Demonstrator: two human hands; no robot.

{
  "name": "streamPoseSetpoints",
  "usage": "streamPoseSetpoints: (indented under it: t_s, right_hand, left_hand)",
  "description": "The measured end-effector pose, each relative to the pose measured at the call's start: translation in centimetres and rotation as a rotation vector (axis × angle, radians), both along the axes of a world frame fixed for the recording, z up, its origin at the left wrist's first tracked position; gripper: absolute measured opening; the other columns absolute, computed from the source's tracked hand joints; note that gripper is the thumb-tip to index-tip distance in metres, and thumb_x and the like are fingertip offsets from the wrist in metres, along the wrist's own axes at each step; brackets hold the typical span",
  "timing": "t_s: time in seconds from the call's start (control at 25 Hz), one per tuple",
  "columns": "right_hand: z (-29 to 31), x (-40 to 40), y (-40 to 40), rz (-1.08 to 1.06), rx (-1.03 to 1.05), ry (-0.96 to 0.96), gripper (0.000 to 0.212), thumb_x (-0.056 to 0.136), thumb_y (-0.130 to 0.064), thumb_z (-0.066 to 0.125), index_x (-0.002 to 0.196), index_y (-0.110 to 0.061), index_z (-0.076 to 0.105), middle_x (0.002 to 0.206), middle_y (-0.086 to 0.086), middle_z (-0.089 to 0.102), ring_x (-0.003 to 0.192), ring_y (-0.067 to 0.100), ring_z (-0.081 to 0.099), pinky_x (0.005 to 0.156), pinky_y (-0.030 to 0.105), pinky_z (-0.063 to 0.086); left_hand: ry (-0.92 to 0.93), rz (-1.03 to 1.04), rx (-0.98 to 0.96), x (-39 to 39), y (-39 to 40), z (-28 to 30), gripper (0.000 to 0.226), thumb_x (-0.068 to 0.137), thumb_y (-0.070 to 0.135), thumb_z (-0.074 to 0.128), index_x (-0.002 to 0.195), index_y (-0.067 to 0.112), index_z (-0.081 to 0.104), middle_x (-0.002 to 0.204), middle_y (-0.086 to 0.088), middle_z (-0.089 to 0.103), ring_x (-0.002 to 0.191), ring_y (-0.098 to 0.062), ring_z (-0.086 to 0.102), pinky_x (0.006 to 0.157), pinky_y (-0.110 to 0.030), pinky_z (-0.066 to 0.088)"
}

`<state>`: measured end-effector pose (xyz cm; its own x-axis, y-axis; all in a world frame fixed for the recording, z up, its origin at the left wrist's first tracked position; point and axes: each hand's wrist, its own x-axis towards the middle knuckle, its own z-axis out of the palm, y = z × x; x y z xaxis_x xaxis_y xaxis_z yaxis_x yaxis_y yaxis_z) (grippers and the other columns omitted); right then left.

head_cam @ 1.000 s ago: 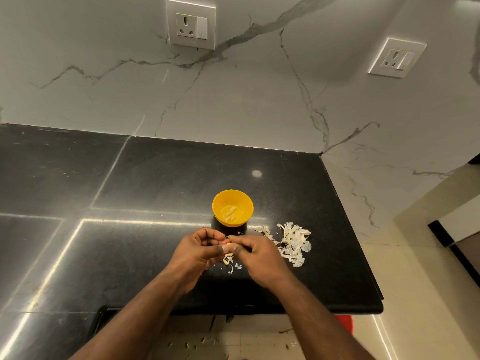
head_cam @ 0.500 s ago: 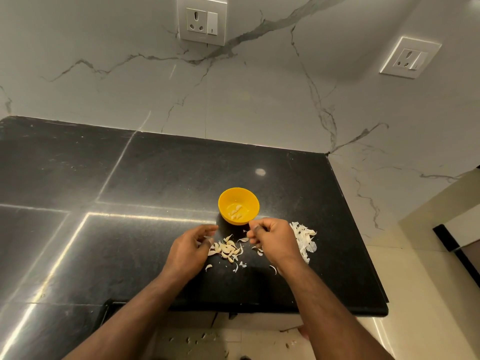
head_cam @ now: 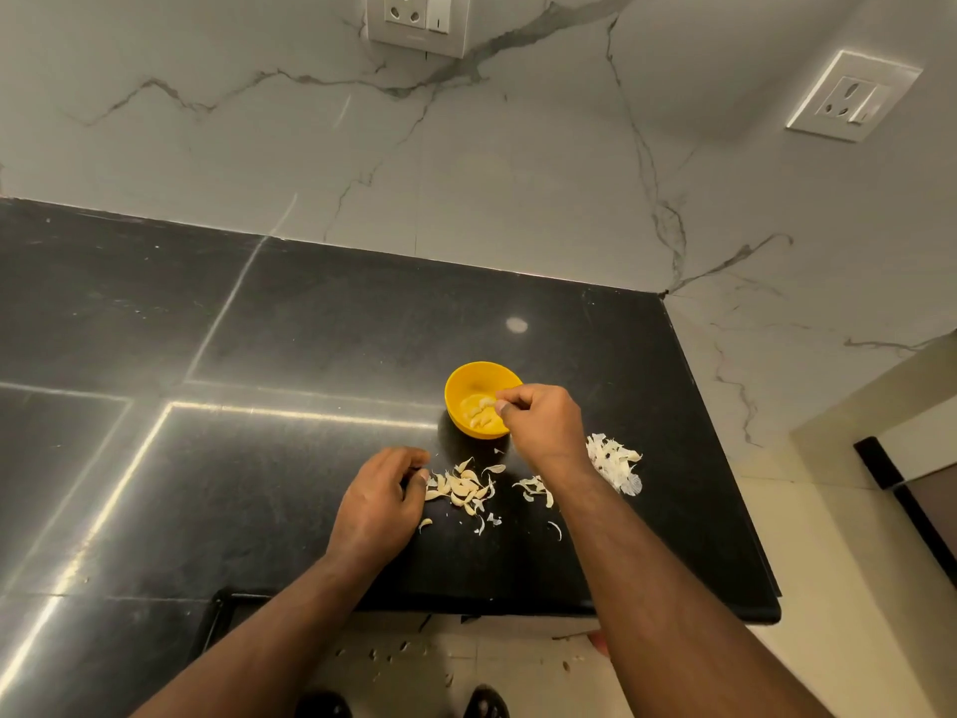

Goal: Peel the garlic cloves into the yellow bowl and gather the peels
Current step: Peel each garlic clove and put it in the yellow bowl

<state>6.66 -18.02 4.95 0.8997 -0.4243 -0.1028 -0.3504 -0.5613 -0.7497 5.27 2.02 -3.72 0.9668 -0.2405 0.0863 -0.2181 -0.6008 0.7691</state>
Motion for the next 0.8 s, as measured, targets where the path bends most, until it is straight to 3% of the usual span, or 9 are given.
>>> streamPoseSetpoints:
  t_s: [0.08,0.16,0.24,0.4,0.52,0.8]
  right_hand:
    - [-0.1,-0.2,0.0,-0.034,0.083,-0.029,0.020,0.093,-0.017,0.068,0.112,-0.017,0.075,0.103,0.003,0.076,0.090,0.013,0.071,0.084,0.032,0.059]
    - [-0.3,-1.3,-0.4,-0.081,0.182,-0.058,0.011,0.095,-0.018,0.067,0.101,-0.015,0.075,0.085,0.002,0.076,0.070,0.009,0.071,0.069,0.031,0.060]
    - [-0.8,-2.9,-0.8,-0.092,0.176,-0.035,0.013,0.096,-0.024,0.065,0.092,-0.016,0.074,0.075,0.000,0.075,0.063,0.007,0.068,0.066,0.030,0.055]
    - [-3.1,-5.3,-1.2,0.038,-0.132,0.167,0.024,0.091,-0.026,0.071,0.114,-0.020,0.075,0.110,-0.003,0.072,0.099,0.010,0.063,0.087,0.026,0.047]
    - [-4.1,-5.3,-0.5,0.125,-0.238,0.172,0.035,0.090,-0.035,0.071,0.124,-0.026,0.071,0.118,-0.001,0.062,0.120,0.017,0.050,0.100,0.033,0.043]
    - [-5.1,-4.9,-1.2,0.264,-0.443,0.195,0.028,0.096,-0.033,0.063,0.124,-0.033,0.070,0.112,-0.004,0.056,0.112,0.017,0.044,0.094,0.030,0.042]
  left_hand:
    - [-0.003,-0.003,0.008,0.1,0.1,-0.2,0.018,0.098,0.024,0.061,0.115,0.025,0.066,0.108,0.016,0.061,0.101,-0.002,0.055,0.087,-0.027,0.050]
    - [-0.014,-0.005,0.012,0.2,0.0,-0.4,0.017,0.098,0.024,0.061,0.115,0.025,0.066,0.108,0.016,0.061,0.100,-0.001,0.054,0.087,-0.025,0.048]
    - [-0.018,-0.014,0.029,0.3,0.0,-0.5,0.018,0.098,0.023,0.061,0.116,0.024,0.066,0.109,0.014,0.062,0.100,-0.001,0.053,0.086,-0.023,0.045]
    - [-0.035,-0.023,0.053,0.2,-0.1,-0.6,0.020,0.099,0.024,0.060,0.118,0.022,0.066,0.112,0.011,0.062,0.100,-0.001,0.050,0.084,-0.021,0.040]
    - [-0.037,-0.026,0.063,0.1,-0.2,-0.7,0.022,0.099,0.024,0.059,0.119,0.021,0.066,0.114,0.010,0.062,0.102,-0.001,0.049,0.085,-0.021,0.040]
    - [-0.041,-0.009,0.078,0.1,-0.3,-1.0,0.021,0.099,0.026,0.060,0.118,0.022,0.066,0.113,0.009,0.063,0.102,-0.003,0.052,0.084,-0.026,0.046]
